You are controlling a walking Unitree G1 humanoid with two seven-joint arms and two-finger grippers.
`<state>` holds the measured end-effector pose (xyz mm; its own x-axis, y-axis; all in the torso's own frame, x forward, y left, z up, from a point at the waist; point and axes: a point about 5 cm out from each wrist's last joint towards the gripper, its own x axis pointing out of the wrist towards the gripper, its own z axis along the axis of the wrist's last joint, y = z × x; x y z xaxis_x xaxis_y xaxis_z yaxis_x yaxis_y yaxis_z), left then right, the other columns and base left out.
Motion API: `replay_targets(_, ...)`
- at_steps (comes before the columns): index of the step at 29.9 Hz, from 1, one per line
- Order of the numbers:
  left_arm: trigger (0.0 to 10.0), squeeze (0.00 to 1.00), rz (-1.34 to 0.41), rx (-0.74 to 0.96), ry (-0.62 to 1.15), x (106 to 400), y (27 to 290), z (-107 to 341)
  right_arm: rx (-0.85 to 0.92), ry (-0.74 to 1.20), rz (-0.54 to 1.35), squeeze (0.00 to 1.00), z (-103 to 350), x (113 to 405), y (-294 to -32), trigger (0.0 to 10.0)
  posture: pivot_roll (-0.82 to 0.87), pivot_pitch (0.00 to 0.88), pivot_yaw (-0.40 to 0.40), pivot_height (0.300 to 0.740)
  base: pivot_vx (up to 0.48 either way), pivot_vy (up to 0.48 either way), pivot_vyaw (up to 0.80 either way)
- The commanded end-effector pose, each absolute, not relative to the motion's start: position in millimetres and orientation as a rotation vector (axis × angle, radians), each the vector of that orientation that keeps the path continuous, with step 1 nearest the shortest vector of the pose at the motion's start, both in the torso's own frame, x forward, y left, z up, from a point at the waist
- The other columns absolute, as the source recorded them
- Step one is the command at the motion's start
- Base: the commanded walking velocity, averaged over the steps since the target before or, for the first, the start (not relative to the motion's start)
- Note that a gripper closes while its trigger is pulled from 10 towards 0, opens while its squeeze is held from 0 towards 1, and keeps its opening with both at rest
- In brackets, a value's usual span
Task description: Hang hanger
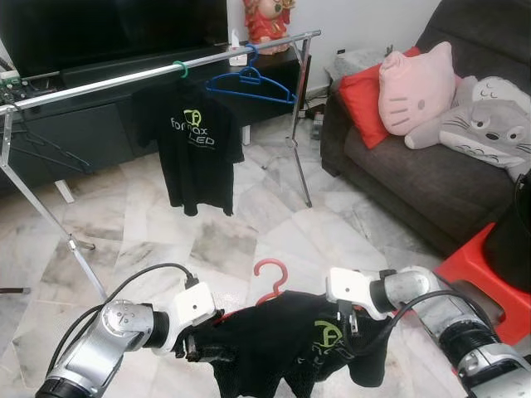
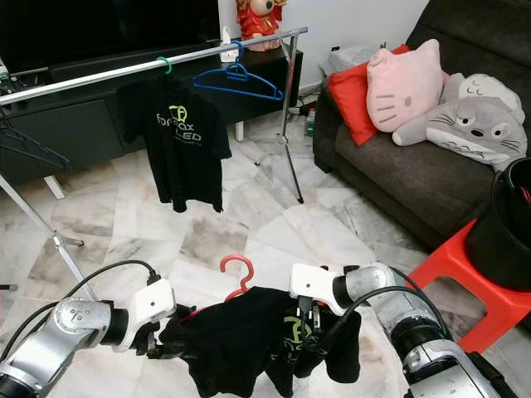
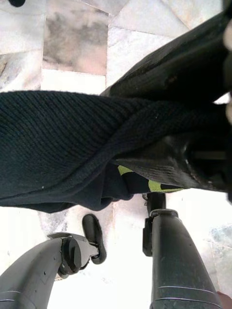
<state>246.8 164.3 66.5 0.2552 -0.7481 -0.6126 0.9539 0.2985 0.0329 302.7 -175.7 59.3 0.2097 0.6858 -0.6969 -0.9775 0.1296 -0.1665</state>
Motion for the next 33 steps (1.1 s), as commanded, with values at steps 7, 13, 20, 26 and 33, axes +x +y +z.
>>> replay_targets(7, 10.0, 0.0, -1.229, 0.486, 0.576, 244, 164, 64, -0.706, 0.475, 1.284, 0.0, 67, 310, -171, 10.0, -0.01, 0.0, -0.03, 0.74, 0.0, 0.0, 0.0)
replay_targets(13, 10.0, 0.0, -1.189, 0.547, 0.58, 249, 165, 57, -0.691, 0.468, 1.317, 0.0, 69, 309, -168, 10.0, -0.01, 0.0, -0.029, 0.74, 0.0, 0.0, 0.0)
replay_targets(20, 7.6, 0.0, -1.167, 0.58, 0.581, 252, 164, 51, -0.685, 0.466, 1.333, 0.0, 67, 307, -166, 10.0, -0.02, 0.0, -0.03, 0.74, 0.0, 0.0, 0.0)
replay_targets(26, 0.0, 0.0, -1.153, 0.58, 0.55, 254, 163, 52, -0.686, 0.471, 1.329, 0.0, 66, 307, -166, 10.0, -0.01, 0.0, -0.033, 0.74, 0.0, 0.0, 0.0)
replay_targets(33, 0.0, 0.0, -1.102, 0.568, 0.5, 260, 165, 56, -0.688, 0.483, 1.323, 0.0, 63, 307, -167, 10.0, -0.01, 0.0, -0.036, 0.74, 0.0, 0.0, 0.0)
